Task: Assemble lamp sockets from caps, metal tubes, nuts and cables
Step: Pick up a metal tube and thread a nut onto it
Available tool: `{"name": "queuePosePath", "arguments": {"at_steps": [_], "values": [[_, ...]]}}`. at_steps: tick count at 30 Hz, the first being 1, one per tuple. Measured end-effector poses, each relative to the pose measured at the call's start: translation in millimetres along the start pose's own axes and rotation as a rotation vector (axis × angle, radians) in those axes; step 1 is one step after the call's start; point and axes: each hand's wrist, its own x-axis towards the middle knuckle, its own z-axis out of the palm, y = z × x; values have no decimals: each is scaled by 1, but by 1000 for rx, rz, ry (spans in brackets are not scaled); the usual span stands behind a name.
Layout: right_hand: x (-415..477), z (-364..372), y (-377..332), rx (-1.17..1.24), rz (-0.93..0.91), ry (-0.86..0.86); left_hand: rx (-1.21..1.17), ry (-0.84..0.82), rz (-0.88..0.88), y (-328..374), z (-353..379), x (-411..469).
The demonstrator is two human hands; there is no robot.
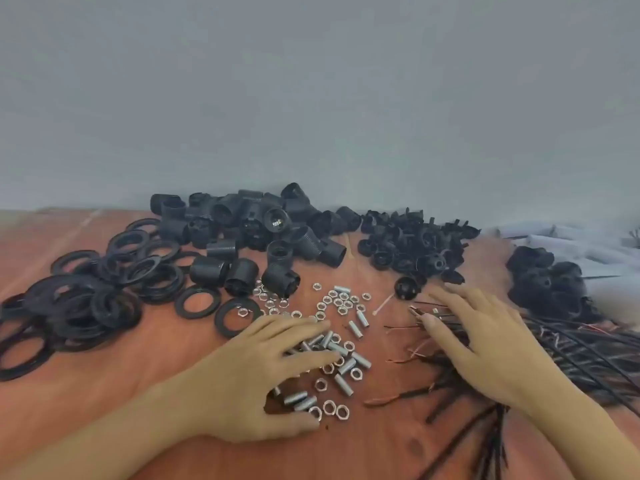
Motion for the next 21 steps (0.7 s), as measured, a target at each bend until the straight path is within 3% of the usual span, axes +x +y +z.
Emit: {"name": "queuePosePath", "arguments": {"at_steps": [6, 13, 21], "values": [[-31, 7, 42, 19, -156, 45, 90, 73, -2, -4, 3, 3], [0, 33, 26, 156, -133, 277, 103, 107, -18, -6, 6, 4], [34, 36, 14, 216, -149, 287, 126, 140, -127, -13, 2, 14]]}}
